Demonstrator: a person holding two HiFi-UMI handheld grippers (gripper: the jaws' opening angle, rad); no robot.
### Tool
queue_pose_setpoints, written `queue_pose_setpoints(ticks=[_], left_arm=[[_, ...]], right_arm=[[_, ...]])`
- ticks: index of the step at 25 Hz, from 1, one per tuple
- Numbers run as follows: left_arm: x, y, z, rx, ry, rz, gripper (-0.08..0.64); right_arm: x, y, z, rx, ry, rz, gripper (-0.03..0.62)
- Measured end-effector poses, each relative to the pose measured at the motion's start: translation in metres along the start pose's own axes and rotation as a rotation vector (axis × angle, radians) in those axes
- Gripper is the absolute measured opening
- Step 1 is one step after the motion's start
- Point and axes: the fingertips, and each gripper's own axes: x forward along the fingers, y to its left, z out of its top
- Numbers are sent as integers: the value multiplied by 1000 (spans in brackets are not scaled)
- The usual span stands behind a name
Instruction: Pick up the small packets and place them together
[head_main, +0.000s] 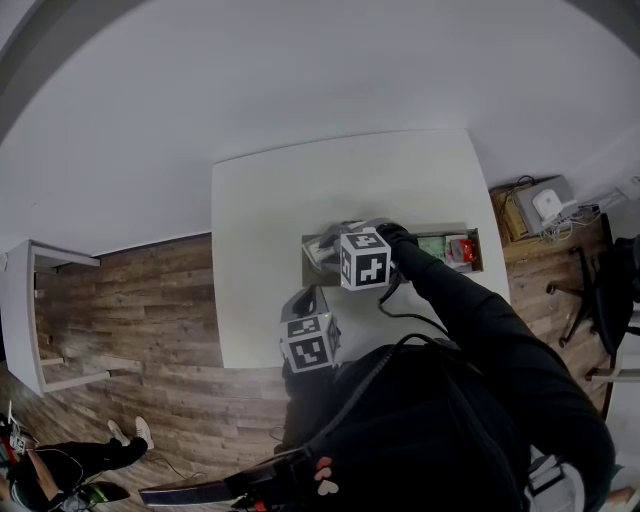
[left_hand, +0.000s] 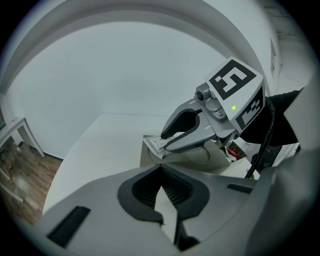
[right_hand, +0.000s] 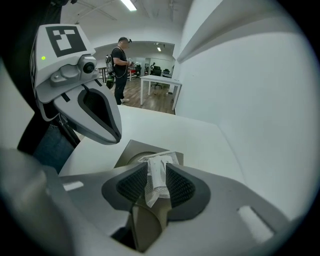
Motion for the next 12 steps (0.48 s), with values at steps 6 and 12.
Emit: queue_pose_setpoints(ticks=[6, 12], left_arm=[[0, -1, 2, 8, 5, -7, -1], [4, -8, 7, 23, 3, -24, -2]], right_arm=[[-12, -5, 8, 33, -55, -9, 150], [-78, -38, -4, 134, -181, -153, 150]])
